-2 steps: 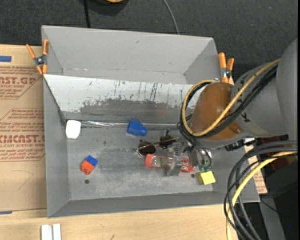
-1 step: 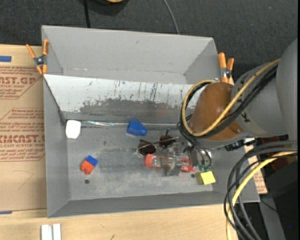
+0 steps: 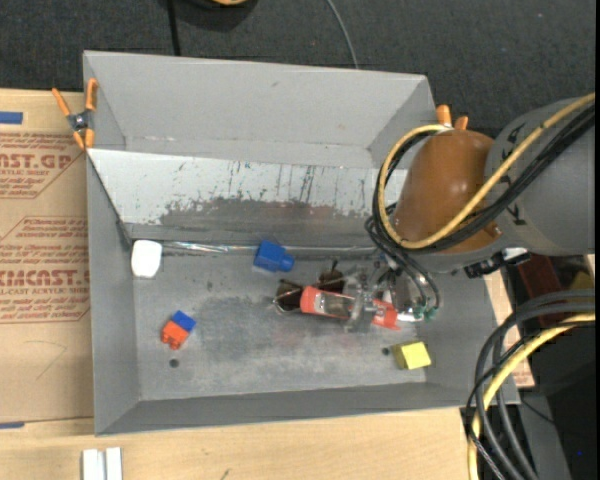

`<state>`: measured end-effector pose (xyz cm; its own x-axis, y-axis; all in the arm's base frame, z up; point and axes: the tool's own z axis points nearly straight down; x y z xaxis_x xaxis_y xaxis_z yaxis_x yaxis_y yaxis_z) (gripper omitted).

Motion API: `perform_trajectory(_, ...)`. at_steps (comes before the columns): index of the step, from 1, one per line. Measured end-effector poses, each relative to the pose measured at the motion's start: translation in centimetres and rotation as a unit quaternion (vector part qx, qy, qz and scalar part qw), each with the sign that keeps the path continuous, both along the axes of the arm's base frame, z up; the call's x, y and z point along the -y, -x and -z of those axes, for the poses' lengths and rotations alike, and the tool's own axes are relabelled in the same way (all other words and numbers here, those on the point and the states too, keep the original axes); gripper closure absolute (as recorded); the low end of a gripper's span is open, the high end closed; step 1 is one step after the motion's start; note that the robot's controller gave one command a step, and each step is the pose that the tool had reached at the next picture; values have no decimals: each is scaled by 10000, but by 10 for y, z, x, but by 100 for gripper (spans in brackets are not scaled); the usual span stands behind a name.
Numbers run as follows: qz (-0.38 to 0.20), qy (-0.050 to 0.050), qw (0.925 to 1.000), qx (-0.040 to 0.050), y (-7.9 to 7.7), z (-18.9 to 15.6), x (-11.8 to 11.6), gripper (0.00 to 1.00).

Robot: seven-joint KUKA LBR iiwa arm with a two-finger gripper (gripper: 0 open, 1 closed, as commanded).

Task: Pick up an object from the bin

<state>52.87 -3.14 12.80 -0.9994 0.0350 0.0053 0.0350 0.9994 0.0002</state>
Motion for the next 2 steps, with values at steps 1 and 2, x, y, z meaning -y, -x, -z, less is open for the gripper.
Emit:
perform_trajectory(1, -12, 0, 10000, 26, 7, -44, 0, 100)
perform_trajectory(2, -74, -2, 10000, -4, 6, -107, -5, 100)
